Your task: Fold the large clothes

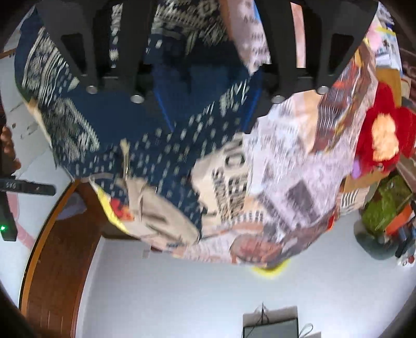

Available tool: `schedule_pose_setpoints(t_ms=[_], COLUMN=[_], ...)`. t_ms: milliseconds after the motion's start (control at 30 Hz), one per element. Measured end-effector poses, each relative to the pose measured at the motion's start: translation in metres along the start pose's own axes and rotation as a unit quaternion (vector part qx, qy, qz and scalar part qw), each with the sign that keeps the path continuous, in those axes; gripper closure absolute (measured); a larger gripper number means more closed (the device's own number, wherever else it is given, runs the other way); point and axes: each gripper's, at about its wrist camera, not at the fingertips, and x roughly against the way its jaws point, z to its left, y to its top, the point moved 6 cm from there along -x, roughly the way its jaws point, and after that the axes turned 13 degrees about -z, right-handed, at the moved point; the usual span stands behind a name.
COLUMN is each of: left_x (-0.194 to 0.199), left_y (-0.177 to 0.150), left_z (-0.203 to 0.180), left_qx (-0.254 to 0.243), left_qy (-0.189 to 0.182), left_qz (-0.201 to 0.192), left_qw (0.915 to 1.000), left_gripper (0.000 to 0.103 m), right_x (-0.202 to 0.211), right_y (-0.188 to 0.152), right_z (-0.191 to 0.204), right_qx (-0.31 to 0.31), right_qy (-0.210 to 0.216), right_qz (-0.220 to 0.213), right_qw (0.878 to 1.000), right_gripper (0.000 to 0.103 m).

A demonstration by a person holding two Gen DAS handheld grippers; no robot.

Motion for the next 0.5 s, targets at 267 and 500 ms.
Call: schedule_pose_setpoints(t_ms=[267, 500], left_x=[-0.064, -0.133], left_y=[0.033, 0.030], left_z=[-0.013, -0.019], left_qx=[0.022, 0.051], left_qy=[-0.005, -0.014], left_qz=[0.009, 0.046], left_qw=[0.9997, 0.9975], left_gripper=[0.031, 0.031], right_x=[-0.055, -0.124], right_y=[0.044, 0.049], right_z=[0.009, 0.005], right_qx=[-0.013, 0.007], right_qy=[0.019, 0.012], right_qz=[0.000, 0.043], right_qw=[1.000, 0.999], right_gripper=[0.013, 0.013])
